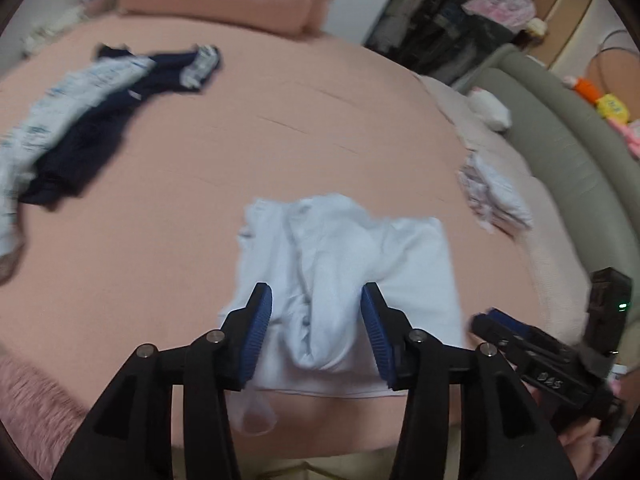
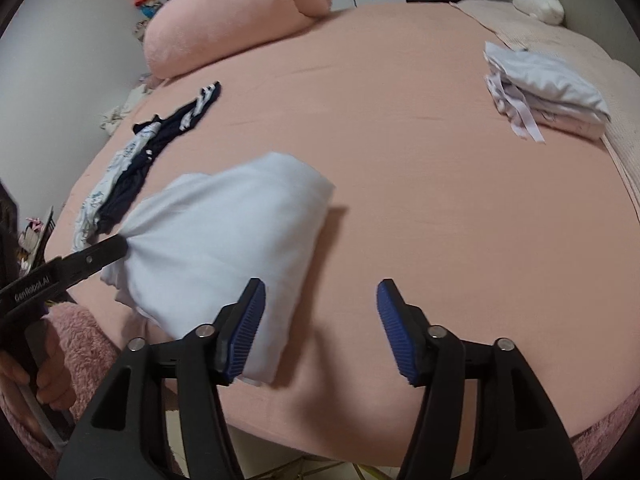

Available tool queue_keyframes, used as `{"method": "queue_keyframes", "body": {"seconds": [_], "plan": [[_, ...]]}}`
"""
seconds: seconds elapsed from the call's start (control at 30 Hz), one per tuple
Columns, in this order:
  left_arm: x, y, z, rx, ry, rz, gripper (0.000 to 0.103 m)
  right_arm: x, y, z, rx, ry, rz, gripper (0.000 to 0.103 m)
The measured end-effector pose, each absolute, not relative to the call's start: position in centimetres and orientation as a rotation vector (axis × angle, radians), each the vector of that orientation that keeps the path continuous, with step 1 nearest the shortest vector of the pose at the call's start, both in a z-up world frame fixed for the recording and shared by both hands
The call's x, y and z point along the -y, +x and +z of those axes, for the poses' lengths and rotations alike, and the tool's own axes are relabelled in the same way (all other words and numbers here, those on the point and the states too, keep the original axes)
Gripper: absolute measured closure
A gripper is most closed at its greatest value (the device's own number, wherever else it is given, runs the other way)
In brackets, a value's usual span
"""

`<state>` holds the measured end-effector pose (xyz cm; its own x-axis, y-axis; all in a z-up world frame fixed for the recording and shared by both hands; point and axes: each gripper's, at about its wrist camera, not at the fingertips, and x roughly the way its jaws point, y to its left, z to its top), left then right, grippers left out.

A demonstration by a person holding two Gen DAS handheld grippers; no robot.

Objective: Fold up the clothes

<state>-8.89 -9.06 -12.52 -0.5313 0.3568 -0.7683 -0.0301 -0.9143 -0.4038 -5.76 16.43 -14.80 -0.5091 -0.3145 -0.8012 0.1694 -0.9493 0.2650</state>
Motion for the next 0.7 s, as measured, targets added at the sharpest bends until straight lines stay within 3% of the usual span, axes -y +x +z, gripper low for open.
{"method": "queue_keyframes", "body": {"seconds": [0.2, 0.23, 0.27, 0.4, 0.53, 0.63, 0.67, 0.7], "plan": [[6.5, -10.0, -14.7, 0.377, -1.424, 2.473, 0.056, -15.8, -5.7, -15.2, 0.225, 1.394, -2.489, 0.041], [6.1, -9.8, -14.0, 0.332, -1.389, 2.51, 0.066, -15.9, -5.7, -15.2, 0.221, 1.394, -2.49, 0.041], [5.6, -9.5, -13.2, 0.272, -1.346, 2.554, 0.09, -16.0, -5.6, -15.2, 0.217, 1.394, -2.49, 0.041], [3.7, -7.5, -8.5, 0.009, -1.155, 2.693, 0.091, -16.7, -5.6, -15.0, 0.235, 1.39, -2.496, 0.041], [3.9, -6.6, -6.7, -0.164, -1.143, 2.802, 0.091, -16.8, -5.8, -14.9, 0.245, 1.391, -2.491, 0.041], [5.6, -8.8, -11.4, -0.127, -1.436, 2.67, 0.075, -16.5, -5.8, -15.4, 0.228, 1.408, -2.471, 0.041], [6.4, -9.6, -13.3, -0.077, -1.561, 2.589, 0.064, -16.3, -5.9, -15.6, 0.22, 1.42, -2.464, 0.041], [7.6, -10.0, -14.1, 0.016, -1.609, 2.547, 0.061, -16.1, -5.9, -15.8, 0.211, 1.43, -2.457, 0.041]]}}
